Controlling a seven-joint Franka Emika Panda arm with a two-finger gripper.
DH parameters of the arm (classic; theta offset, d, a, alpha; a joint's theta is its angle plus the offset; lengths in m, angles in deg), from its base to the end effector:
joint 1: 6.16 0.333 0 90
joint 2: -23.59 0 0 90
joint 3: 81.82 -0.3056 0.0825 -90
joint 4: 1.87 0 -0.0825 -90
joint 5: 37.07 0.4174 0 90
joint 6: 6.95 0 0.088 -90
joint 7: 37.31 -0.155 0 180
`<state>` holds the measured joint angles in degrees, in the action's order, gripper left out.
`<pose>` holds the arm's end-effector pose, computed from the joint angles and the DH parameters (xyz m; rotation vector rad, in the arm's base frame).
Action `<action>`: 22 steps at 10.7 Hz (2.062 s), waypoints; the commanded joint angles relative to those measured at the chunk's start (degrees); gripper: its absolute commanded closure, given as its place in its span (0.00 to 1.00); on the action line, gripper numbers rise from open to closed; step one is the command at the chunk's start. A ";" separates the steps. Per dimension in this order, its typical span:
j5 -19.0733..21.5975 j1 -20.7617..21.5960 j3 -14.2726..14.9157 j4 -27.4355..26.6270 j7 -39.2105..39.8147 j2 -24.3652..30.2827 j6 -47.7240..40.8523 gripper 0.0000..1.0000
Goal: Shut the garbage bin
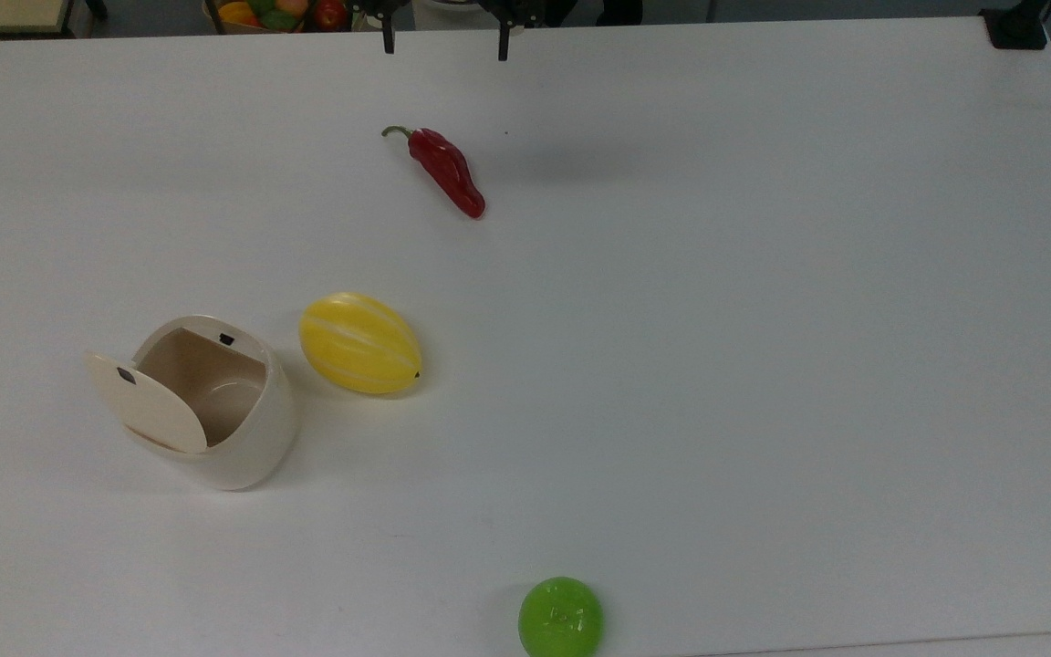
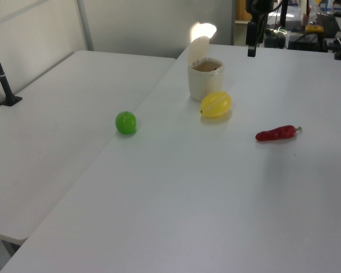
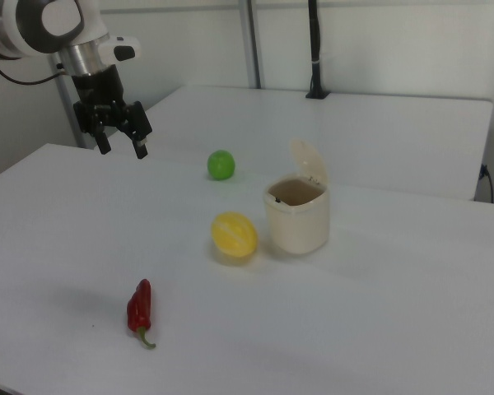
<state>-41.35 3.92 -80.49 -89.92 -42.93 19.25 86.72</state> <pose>0.6118 0.0833 0.5440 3.0669 0.0900 0.0487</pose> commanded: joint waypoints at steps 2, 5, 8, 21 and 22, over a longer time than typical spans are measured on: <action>1.03 0.20 0.34 -1.25 -1.85 1.52 -1.12 0.00; 1.03 0.29 0.34 -1.25 -1.76 1.52 -1.21 0.00; 1.03 0.20 0.34 -1.25 -0.97 1.52 -1.12 0.11; 0.24 -4.35 1.04 1.47 -0.62 -3.39 7.97 1.00; 0.24 -5.76 1.13 1.47 -0.62 -4.27 11.67 1.00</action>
<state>-41.36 1.35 -79.61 -89.56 -43.48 17.42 91.52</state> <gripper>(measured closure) 0.991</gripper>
